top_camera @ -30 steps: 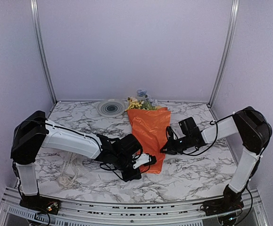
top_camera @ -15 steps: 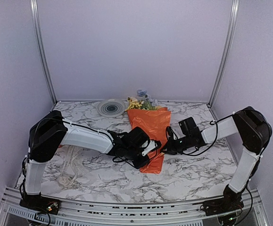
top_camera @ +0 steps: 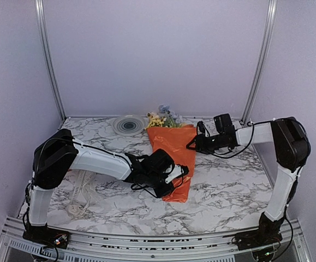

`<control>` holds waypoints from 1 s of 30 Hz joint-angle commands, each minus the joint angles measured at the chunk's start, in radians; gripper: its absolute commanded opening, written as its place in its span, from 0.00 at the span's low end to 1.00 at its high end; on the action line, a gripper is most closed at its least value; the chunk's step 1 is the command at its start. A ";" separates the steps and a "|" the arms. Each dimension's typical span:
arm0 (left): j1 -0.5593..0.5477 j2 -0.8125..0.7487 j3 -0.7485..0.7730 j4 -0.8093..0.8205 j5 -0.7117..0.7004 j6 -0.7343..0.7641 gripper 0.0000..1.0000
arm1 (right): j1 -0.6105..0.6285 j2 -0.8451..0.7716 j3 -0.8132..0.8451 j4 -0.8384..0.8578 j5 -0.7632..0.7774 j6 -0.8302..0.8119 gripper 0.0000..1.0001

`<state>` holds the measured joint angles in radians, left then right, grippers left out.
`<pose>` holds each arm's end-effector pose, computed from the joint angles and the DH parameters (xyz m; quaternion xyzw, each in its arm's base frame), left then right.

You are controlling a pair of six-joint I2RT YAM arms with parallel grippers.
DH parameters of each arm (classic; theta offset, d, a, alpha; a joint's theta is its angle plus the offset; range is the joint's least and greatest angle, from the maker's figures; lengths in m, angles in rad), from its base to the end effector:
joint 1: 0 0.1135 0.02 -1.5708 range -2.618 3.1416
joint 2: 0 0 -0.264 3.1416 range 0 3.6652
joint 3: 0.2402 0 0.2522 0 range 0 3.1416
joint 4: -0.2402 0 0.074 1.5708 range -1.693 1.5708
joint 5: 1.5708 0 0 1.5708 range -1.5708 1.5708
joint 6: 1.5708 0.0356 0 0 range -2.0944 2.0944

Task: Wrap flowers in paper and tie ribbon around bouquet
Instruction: Press the fold line of the folded bouquet.

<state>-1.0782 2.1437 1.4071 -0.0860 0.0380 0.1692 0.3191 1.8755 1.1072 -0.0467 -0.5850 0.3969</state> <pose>0.2161 -0.4054 0.1349 0.5492 0.7514 -0.1763 0.3205 0.3624 0.1404 0.1628 -0.0717 0.8934 0.3748 0.2370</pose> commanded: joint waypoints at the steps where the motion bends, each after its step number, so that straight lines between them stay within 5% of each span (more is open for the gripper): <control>1: -0.030 0.027 -0.024 -0.135 0.040 0.019 0.06 | -0.062 0.100 0.150 -0.033 -0.065 -0.062 0.42; 7: -0.059 0.029 -0.010 -0.169 0.019 0.062 0.07 | -0.090 0.194 0.273 -0.012 -0.082 -0.034 0.00; 20: -0.078 0.050 -0.002 -0.226 0.080 0.133 0.07 | -0.135 0.211 0.227 0.100 0.072 0.062 0.00; 26: -0.078 0.058 0.005 -0.228 0.074 0.131 0.07 | -0.135 0.115 0.183 0.017 0.133 -0.015 0.33; 30: -0.078 0.055 0.004 -0.228 0.066 0.129 0.08 | -0.121 -0.039 0.112 -0.071 0.258 -0.065 0.36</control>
<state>-1.1381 2.1441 1.4342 -0.1577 0.0742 0.2920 0.1913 2.0239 1.2705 -0.0483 -0.4664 0.3988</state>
